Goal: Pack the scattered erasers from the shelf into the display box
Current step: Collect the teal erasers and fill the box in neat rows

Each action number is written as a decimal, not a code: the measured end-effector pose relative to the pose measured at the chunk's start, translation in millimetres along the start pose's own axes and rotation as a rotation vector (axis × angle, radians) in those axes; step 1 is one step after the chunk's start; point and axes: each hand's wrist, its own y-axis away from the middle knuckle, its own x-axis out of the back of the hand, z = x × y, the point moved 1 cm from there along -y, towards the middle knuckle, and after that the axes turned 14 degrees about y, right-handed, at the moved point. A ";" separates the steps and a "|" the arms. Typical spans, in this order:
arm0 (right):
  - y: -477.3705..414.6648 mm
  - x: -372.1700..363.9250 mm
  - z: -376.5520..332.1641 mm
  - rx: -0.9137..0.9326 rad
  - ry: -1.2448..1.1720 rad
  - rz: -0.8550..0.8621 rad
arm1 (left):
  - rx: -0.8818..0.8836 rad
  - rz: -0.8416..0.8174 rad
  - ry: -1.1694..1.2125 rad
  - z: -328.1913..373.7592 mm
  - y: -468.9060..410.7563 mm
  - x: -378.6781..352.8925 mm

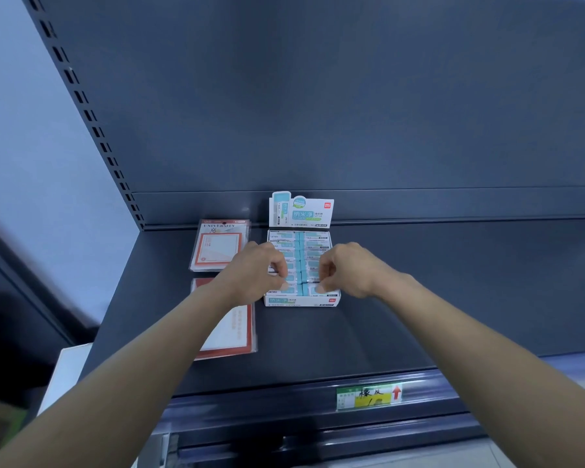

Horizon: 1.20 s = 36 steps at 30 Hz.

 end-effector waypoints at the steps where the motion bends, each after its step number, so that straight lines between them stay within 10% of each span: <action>1: 0.0 -1.9 -0.4 0.001 0.002 0.005 | 0.002 0.001 0.003 0.0 -0.2 0.0; 36: 12.0 -5.1 -10.1 -0.072 0.114 0.127 | -0.058 0.017 -0.016 -2.2 4.5 -3.4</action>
